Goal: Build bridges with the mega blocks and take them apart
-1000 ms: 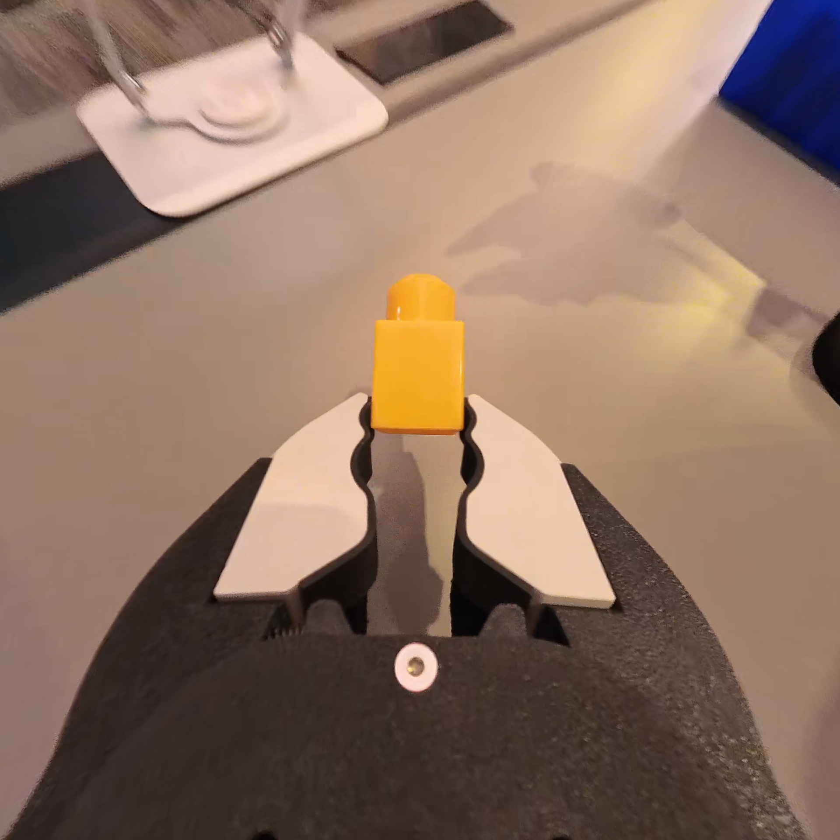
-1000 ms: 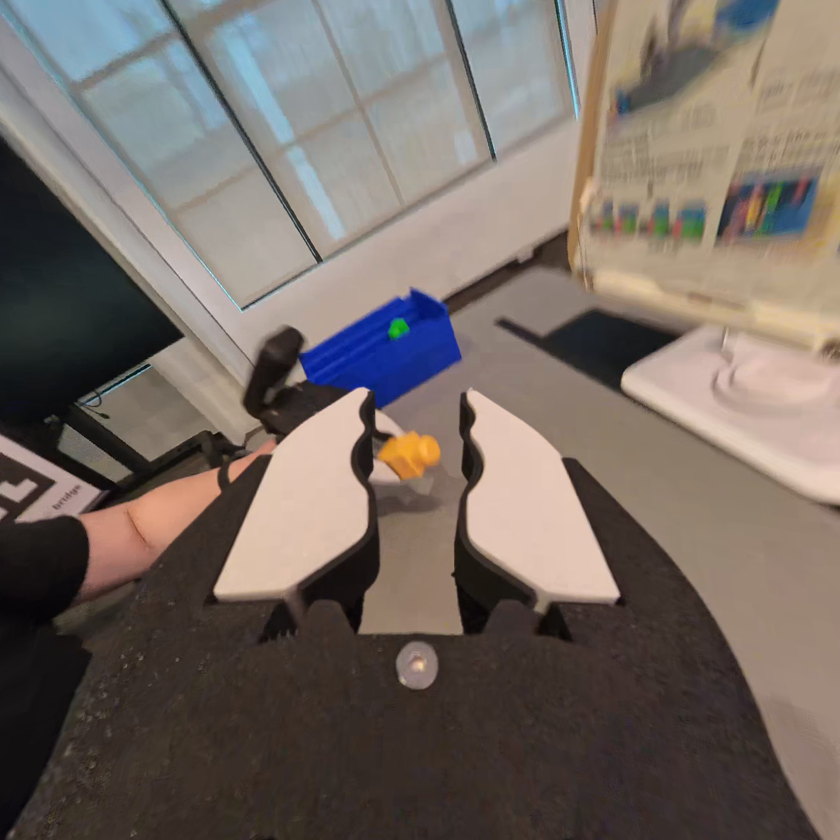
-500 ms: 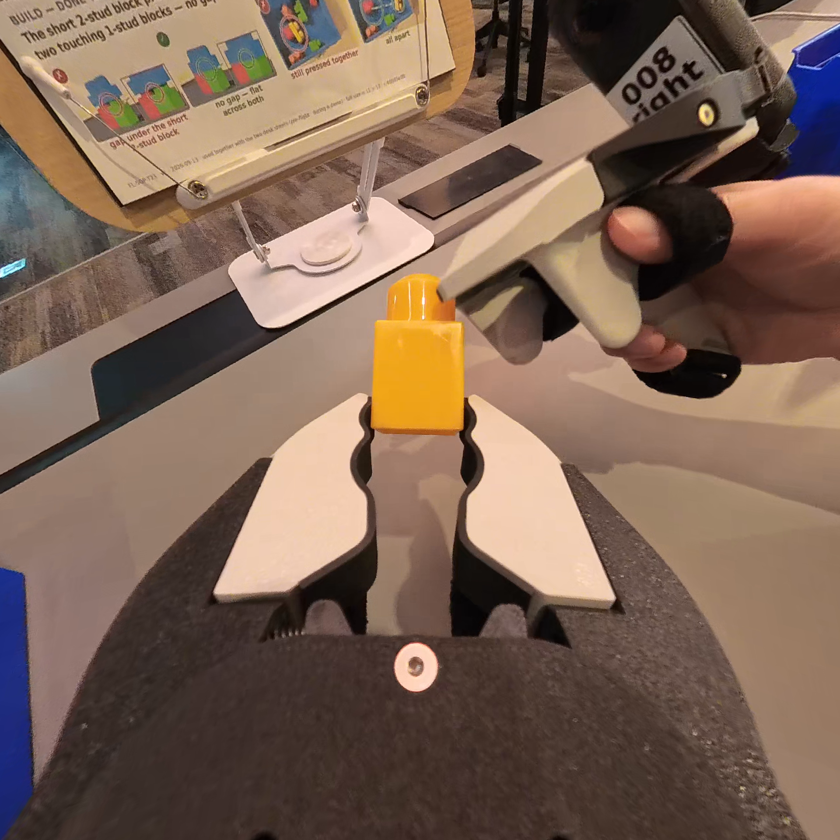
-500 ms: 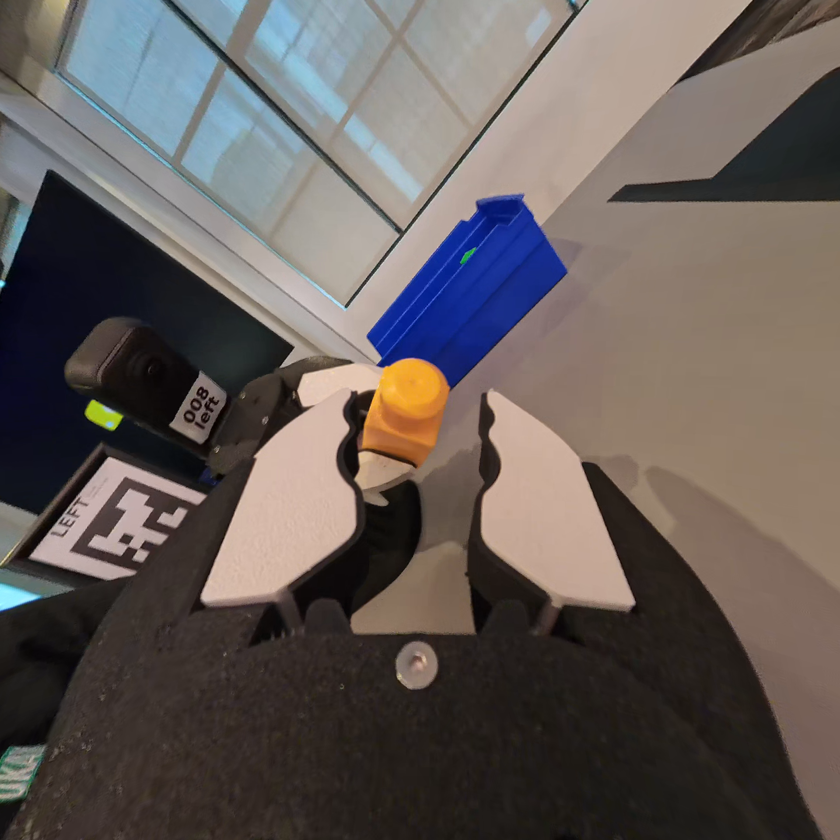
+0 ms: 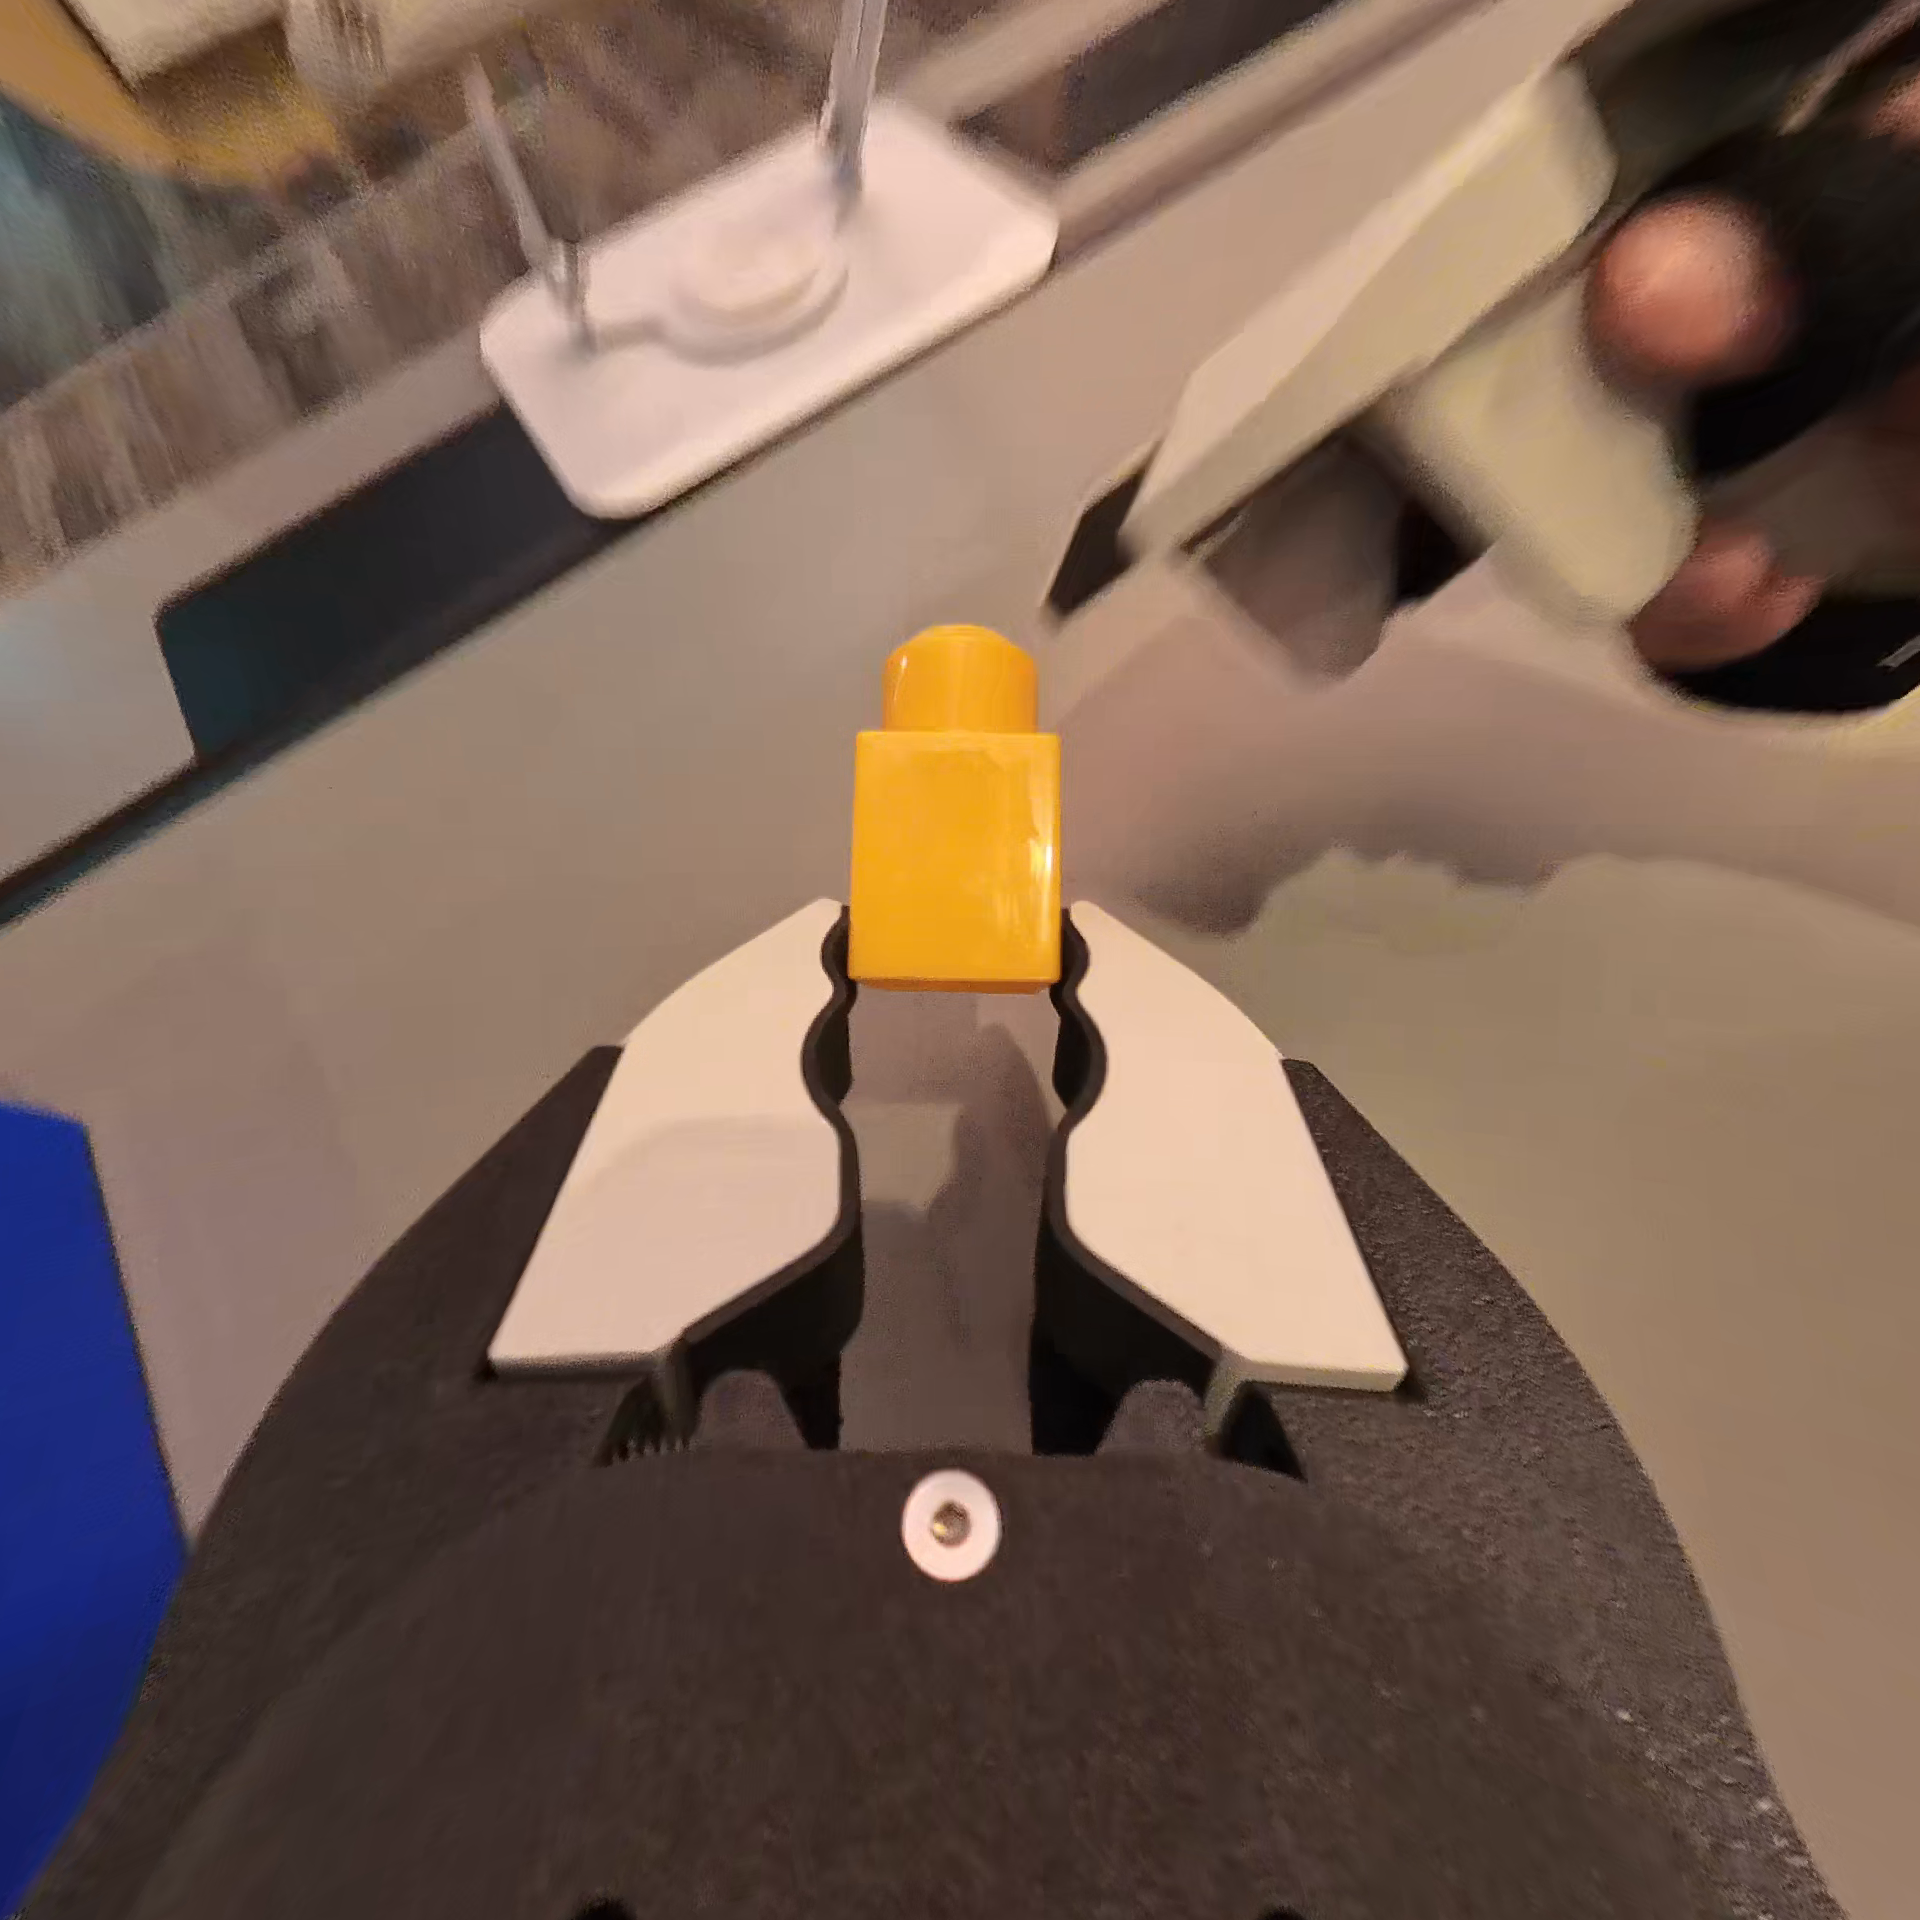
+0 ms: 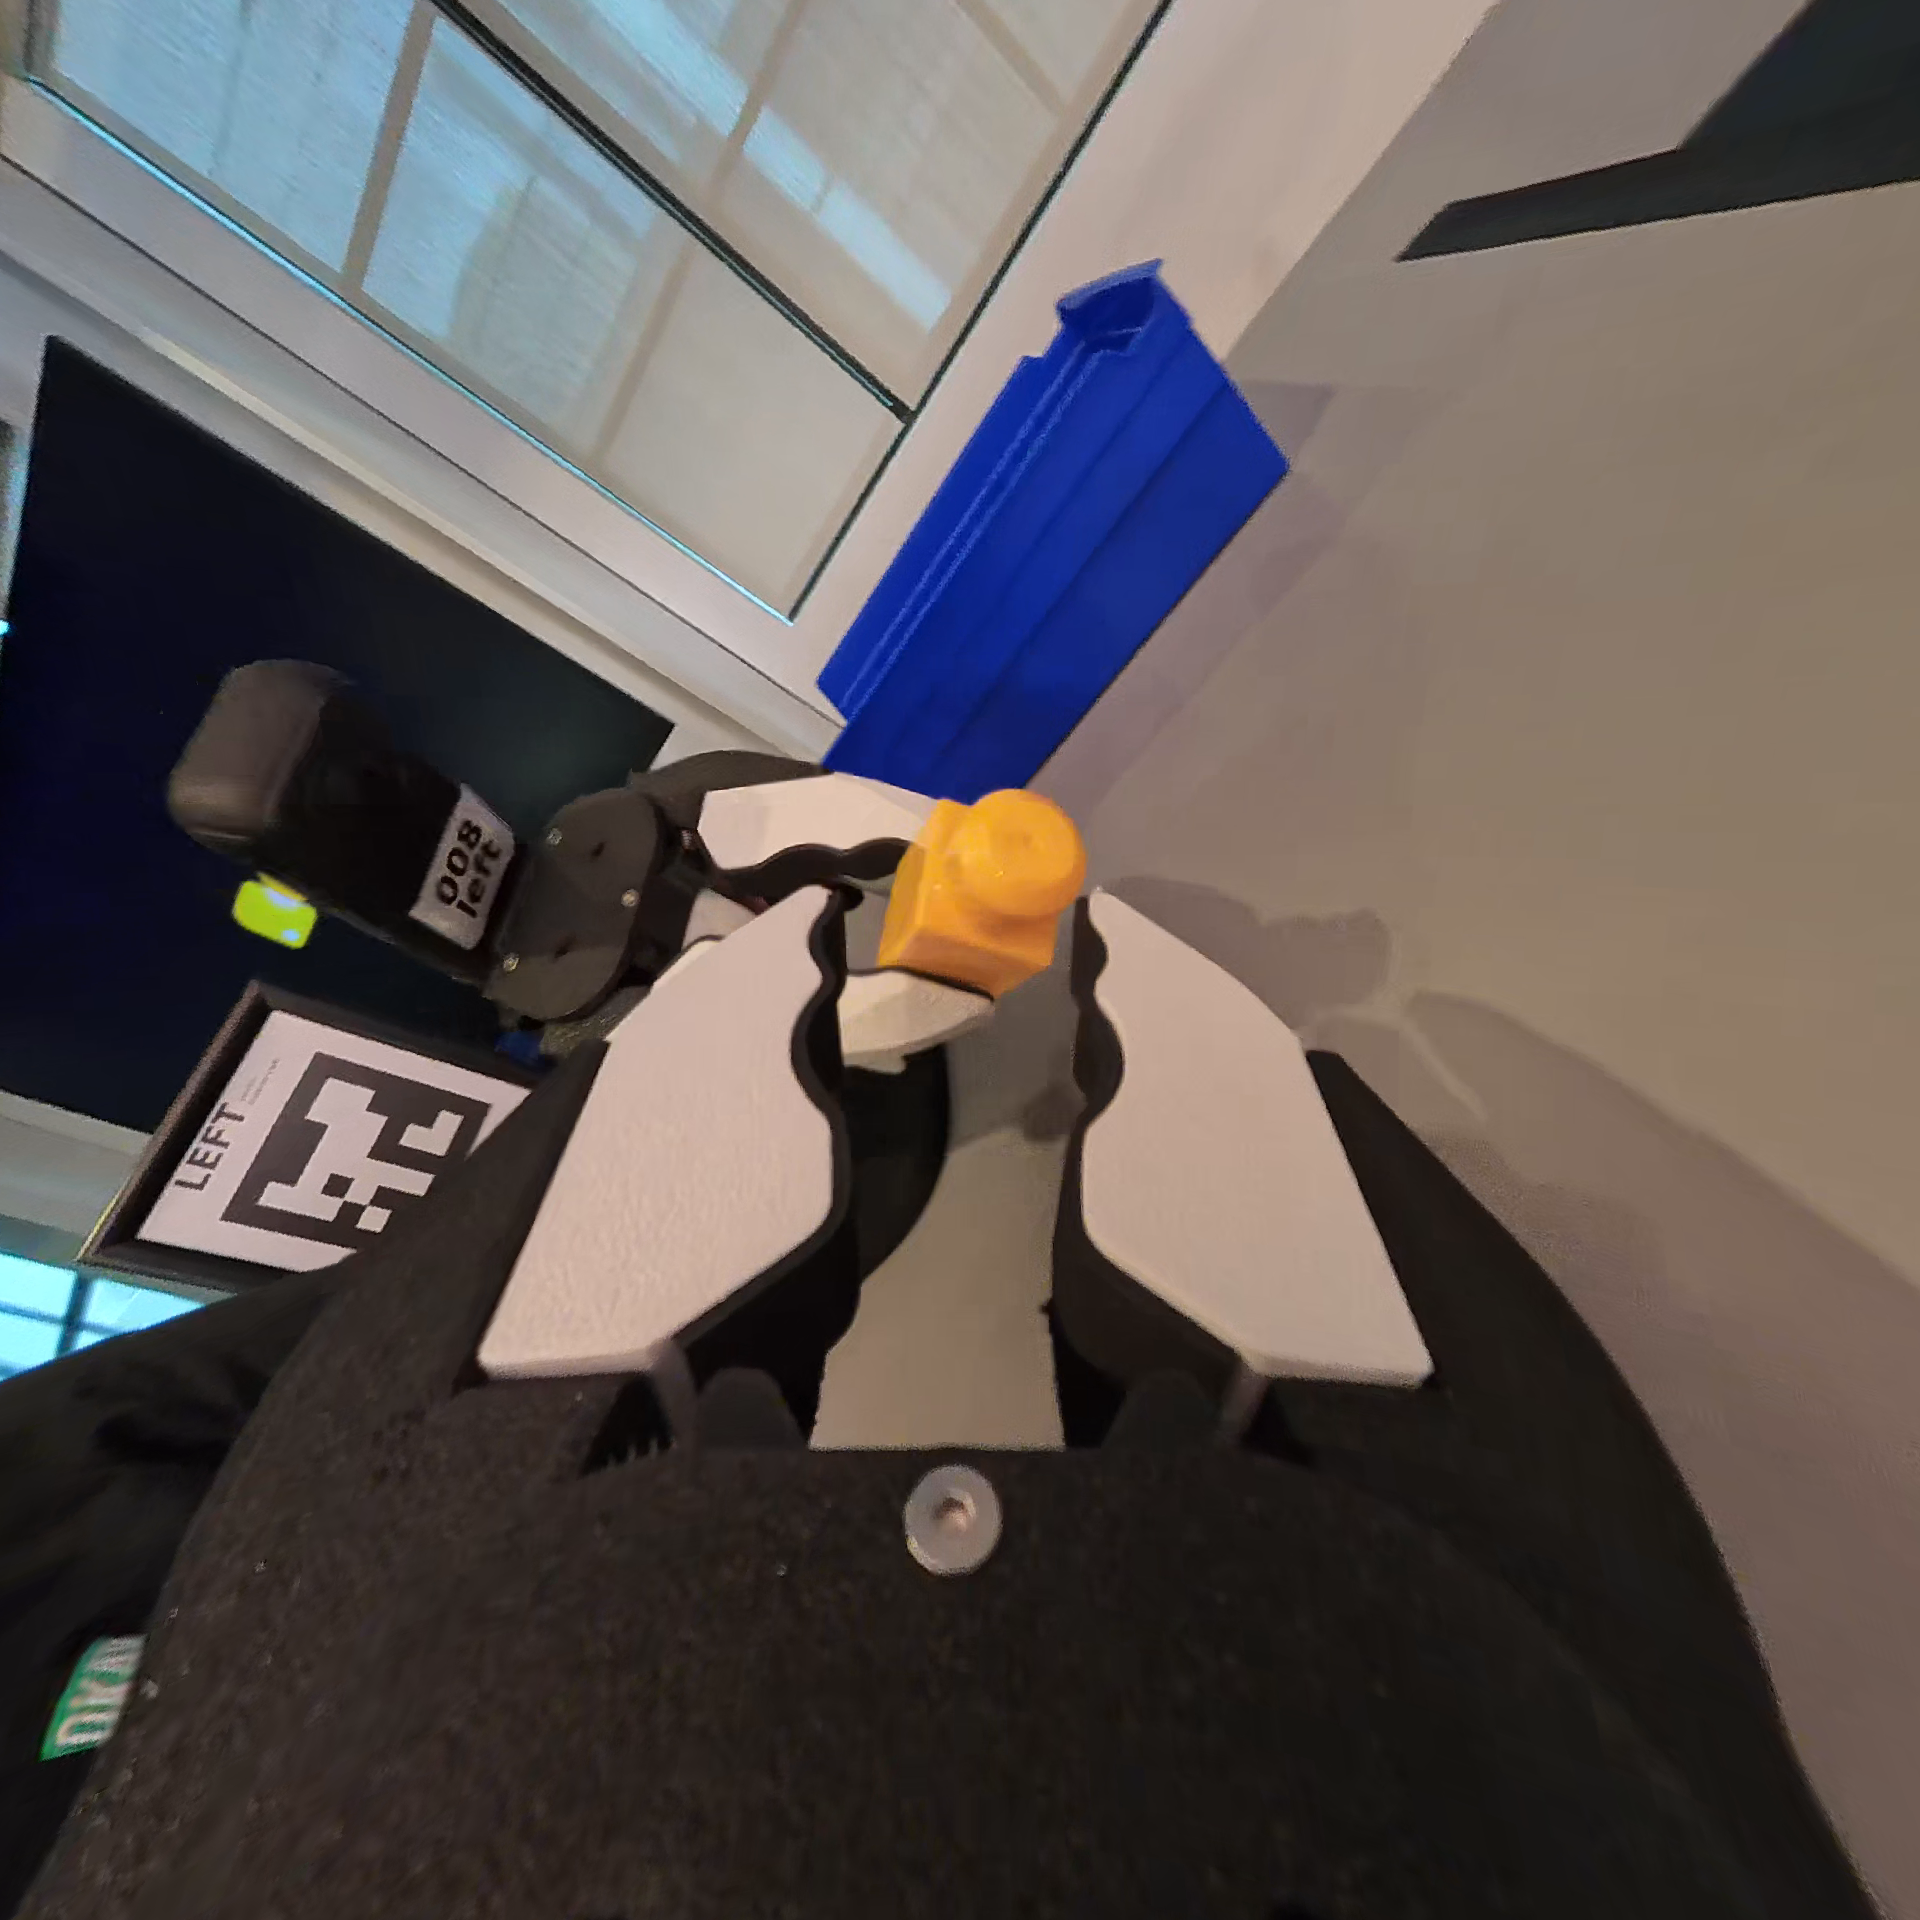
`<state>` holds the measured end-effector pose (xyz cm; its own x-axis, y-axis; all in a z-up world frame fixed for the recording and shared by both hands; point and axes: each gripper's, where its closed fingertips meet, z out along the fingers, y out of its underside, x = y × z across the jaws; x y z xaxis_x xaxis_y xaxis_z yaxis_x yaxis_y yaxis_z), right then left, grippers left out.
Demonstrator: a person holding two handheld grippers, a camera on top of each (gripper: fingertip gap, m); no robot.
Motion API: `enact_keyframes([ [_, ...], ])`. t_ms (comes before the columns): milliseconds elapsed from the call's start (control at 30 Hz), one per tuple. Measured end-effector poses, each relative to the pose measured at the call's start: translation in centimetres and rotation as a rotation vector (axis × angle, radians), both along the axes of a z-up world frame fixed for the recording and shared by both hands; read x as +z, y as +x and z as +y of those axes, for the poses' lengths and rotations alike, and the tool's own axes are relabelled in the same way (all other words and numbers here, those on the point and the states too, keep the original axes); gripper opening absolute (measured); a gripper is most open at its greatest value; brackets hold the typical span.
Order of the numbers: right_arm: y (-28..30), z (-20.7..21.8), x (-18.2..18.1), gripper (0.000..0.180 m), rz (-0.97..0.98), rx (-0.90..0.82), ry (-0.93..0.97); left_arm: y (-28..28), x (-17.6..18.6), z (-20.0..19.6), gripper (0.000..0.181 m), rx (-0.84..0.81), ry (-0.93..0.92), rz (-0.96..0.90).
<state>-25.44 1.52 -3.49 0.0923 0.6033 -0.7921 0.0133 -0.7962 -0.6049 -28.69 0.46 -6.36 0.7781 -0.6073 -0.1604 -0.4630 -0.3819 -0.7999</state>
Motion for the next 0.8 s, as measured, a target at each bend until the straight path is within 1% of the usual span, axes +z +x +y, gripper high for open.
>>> enact_keyframes([
  [67,1.1,1.1,-0.6,0.04,-0.003,-0.034,-0.014,-2.1,-2.9,0.0,0.036,0.033,-0.131,0.049],
  [133,2.1,1.9,-0.5,0.036,0.038,-0.048,-0.042,-3.4,-5.4,-0.4,0.036,0.048,-0.285,0.027],
  [200,2.9,2.4,-0.1,0.035,0.073,-0.059,-0.058,-4.2,-6.6,-0.5,0.036,0.065,-0.359,-0.007],
  [400,4.4,3.6,0.5,0.032,0.119,-0.112,-0.026,-5.1,-8.1,-0.5,0.036,0.103,-0.384,0.023],
  [567,4.9,3.9,0.3,0.034,0.107,-0.124,-0.021,-5.1,-8.2,-0.5,0.036,0.117,-0.363,0.042],
  [600,5.0,3.9,0.3,0.034,0.108,-0.123,-0.023,-5.2,-8.2,-0.5,0.037,0.122,-0.358,0.046],
  [633,5.1,4.0,0.2,0.034,0.108,-0.122,-0.027,-5.2,-8.2,-0.5,0.044,0.125,-0.353,0.044],
  [733,5.2,4.0,0.2,0.034,0.111,-0.118,-0.031,-5.1,-7.7,-0.5,0.055,0.129,-0.327,0.019],
  [800,5.6,4.1,0.2,0.034,0.114,-0.125,-0.029,-5.1,-6.7,-0.7,0.054,0.127,-0.291,-0.017],
])
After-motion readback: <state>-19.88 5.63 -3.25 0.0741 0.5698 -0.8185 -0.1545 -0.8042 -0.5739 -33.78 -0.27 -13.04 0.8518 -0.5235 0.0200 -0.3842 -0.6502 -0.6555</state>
